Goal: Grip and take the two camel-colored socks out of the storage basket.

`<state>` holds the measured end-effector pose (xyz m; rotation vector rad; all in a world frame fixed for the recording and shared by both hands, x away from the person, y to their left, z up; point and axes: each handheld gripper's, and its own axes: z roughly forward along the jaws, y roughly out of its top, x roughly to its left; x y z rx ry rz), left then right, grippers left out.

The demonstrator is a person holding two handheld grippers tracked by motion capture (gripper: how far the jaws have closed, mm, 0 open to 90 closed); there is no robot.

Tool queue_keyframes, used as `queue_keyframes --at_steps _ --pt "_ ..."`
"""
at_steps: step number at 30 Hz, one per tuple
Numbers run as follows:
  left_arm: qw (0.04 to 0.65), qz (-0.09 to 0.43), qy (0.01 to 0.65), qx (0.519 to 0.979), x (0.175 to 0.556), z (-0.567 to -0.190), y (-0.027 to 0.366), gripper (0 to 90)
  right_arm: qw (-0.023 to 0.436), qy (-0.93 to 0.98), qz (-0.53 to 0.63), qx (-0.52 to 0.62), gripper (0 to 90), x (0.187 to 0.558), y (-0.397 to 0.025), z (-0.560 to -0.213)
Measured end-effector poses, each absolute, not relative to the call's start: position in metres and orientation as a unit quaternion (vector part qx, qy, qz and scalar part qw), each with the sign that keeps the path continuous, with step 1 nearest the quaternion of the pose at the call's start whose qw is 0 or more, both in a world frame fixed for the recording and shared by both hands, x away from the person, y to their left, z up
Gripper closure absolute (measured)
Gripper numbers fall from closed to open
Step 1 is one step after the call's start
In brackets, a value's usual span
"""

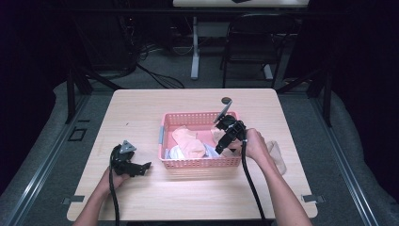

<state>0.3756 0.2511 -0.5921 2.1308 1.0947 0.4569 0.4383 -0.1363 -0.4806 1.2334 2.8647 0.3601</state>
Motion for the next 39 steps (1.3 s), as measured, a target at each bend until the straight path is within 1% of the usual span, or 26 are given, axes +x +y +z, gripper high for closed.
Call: queue_keyframes --at_steps 3,4,7,11,12,13,18,19,21,24,26,27,29,31,39 --pt "0.345 0.176 0.421 0.820 0.376 -0.592 0.251 0.0 0.003 0.914 0.107 0.392 15.6 0.438 -0.138 -0.484" --pt "0.345 0.176 0.421 0.820 0.376 -0.592 0.251 0.0 -0.002 0.911 0.109 0.398 18.4 0.438 -0.138 -0.489" --pt "0.345 0.176 0.421 0.820 0.376 -0.592 0.251 0.0 -0.002 0.910 0.107 0.400 20.5 0.439 -0.139 -0.491" --pt "0.345 0.176 0.421 0.820 0.376 -0.592 0.251 0.0 0.006 0.906 0.100 0.410 27.9 0.440 -0.139 -0.495" --pt "0.345 0.176 0.421 0.820 0.376 -0.592 0.251 0.0 0.009 0.907 0.089 0.411 32.1 0.441 -0.138 -0.496" --pt "0.345 0.176 0.421 0.820 0.376 -0.592 0.251 0.0 0.009 0.907 0.089 0.411 32.1 0.441 -0.138 -0.496" --pt "0.345 0.176 0.421 0.820 0.376 -0.592 0.251 0.0 0.019 0.910 0.048 0.412 41.9 0.442 -0.138 -0.504" --pt "0.345 0.176 0.421 0.820 0.376 -0.592 0.251 0.0 0.019 0.910 0.048 0.412 41.9 0.442 -0.138 -0.504" --pt "0.345 0.176 0.421 0.820 0.376 -0.592 0.251 0.0 0.018 0.909 0.040 0.415 47.9 0.441 -0.138 -0.507" --pt "0.345 0.176 0.421 0.820 0.376 -0.592 0.251 0.0 0.023 0.903 0.043 0.427 65.0 0.440 -0.138 -0.511" --pt "0.345 0.176 0.421 0.820 0.376 -0.592 0.251 0.0 0.028 0.906 0.029 0.421 79.7 0.441 -0.139 -0.509" --pt "0.345 0.176 0.421 0.820 0.376 -0.592 0.251 0.0 0.028 0.906 0.029 0.421 79.7 0.441 -0.139 -0.509" --pt "0.344 0.176 0.421 0.820 0.376 -0.592 0.251 0.0 0.027 0.904 0.034 0.426 83.6 0.441 -0.140 -0.510" --pt "0.345 0.176 0.421 0.820 0.376 -0.592 0.251 0.0 0.023 0.904 0.032 0.426 84.7 0.442 -0.140 -0.507" --pt "0.345 0.176 0.421 0.820 0.376 -0.592 0.251 0.0 0.031 0.906 0.049 0.419 85.7 0.443 -0.135 -0.483"
